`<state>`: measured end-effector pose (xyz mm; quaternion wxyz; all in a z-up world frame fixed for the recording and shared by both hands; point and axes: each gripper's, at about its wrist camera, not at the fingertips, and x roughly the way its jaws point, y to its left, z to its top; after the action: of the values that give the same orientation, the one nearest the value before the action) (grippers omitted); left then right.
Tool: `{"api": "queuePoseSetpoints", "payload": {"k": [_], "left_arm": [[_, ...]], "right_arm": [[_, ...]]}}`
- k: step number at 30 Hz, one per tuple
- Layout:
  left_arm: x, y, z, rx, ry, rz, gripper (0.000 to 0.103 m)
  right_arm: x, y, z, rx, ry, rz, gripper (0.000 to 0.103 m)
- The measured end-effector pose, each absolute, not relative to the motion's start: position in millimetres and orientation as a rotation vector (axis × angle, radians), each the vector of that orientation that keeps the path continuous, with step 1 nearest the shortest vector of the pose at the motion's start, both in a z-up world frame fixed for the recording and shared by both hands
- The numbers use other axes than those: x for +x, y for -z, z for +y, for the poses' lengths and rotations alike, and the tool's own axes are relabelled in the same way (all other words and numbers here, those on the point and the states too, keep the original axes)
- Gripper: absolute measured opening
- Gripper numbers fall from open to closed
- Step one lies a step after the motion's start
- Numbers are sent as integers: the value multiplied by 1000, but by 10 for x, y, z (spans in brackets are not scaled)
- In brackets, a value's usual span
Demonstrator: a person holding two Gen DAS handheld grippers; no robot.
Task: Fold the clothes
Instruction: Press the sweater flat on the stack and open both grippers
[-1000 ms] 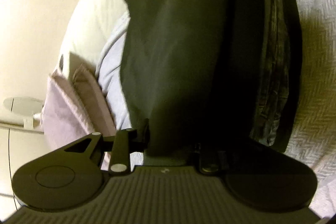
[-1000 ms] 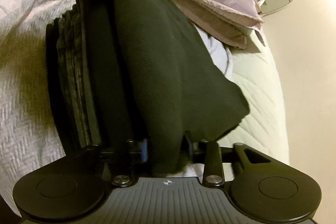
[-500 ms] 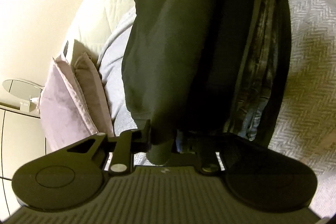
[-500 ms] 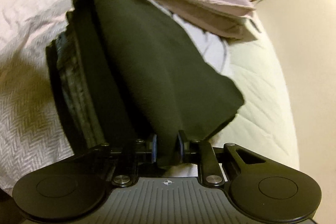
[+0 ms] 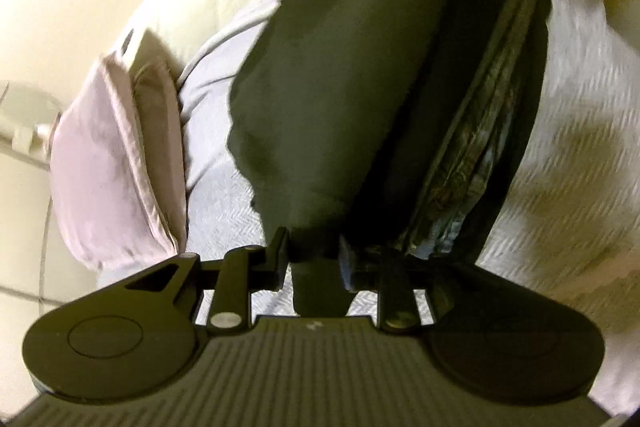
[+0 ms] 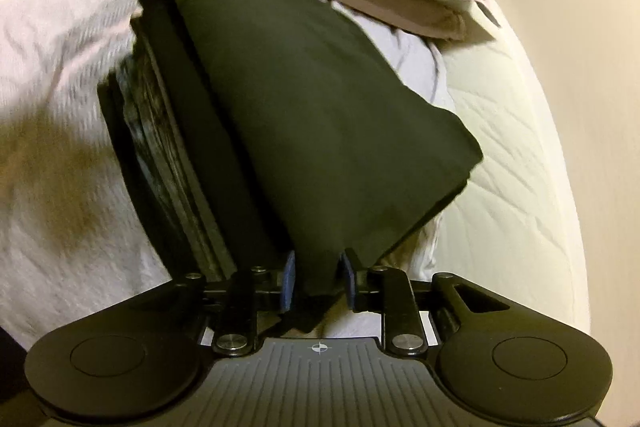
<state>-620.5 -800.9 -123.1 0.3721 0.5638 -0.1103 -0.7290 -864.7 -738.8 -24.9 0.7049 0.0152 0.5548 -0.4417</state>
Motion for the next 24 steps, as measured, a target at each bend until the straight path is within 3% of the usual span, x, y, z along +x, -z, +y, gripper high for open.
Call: {"api": "queuePoseSetpoints", "payload": {"k": [7, 12, 16, 24], "left_arm": [[-6207, 882, -8234, 1236, 1908, -153, 23], [-6412, 1048, -8516, 1268, 1931, -87, 23], [-6455, 1327, -8668, 1383, 1904, 28, 21], [-6463, 1248, -8600, 1388, 1902, 66, 21]], "right_arm": [[-8753, -219, -7614, 282, 1077, 942, 30], [-8977, -84, -8123, 566, 1128, 798, 31], [-9130, 233, -8211, 819, 1113, 766, 31], [-9180, 158, -8098, 837, 1043, 806, 31]]}}
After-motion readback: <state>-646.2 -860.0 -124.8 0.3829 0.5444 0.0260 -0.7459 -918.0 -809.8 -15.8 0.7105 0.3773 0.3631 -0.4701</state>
